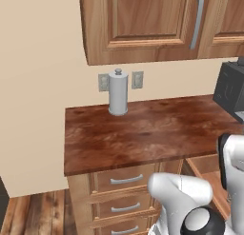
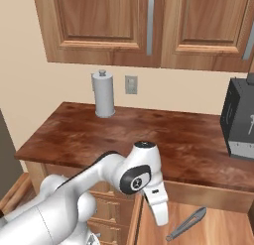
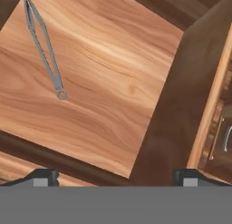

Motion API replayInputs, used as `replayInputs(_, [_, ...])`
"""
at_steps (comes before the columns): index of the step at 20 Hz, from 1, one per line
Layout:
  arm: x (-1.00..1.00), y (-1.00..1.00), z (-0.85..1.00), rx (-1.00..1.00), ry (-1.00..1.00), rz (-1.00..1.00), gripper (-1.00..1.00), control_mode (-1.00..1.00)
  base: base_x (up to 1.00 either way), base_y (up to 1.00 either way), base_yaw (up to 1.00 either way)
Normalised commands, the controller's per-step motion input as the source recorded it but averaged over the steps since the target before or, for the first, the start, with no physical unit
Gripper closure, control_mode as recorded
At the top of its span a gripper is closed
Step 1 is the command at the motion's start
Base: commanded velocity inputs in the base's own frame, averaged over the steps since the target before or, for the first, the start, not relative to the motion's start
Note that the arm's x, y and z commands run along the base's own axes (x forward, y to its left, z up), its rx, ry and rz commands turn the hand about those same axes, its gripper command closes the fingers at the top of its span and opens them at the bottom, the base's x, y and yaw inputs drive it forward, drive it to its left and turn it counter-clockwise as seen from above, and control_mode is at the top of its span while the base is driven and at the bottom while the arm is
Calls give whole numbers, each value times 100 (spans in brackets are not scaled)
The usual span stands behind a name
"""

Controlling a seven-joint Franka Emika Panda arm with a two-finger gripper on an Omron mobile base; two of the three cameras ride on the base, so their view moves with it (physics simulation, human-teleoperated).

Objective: Take the tongs from the drawer on the right and place them on the dining counter next to the tray containing the hot dog.

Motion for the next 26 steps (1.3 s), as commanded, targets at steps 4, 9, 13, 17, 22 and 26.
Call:
replayInputs(4, [20,-8,-7,1,-12,8,-100,-100,0,0,0])
replayInputs(9, [0,-22,-19,3,-7,17,-100,-100,0,0,0])
replayInputs(13, [6,-16,-21,0,-4,17,-100,-100,0,0,0])
replayInputs(17, [16,-5,-21,0,-3,14,-100,-100,0,0,0])
replayInputs(22, [13,-2,-19,0,-5,9,-100,-100,0,0,0])
replayInputs(26, [24,-8,-15,2,-1,5,-100,-100,0,0,0])
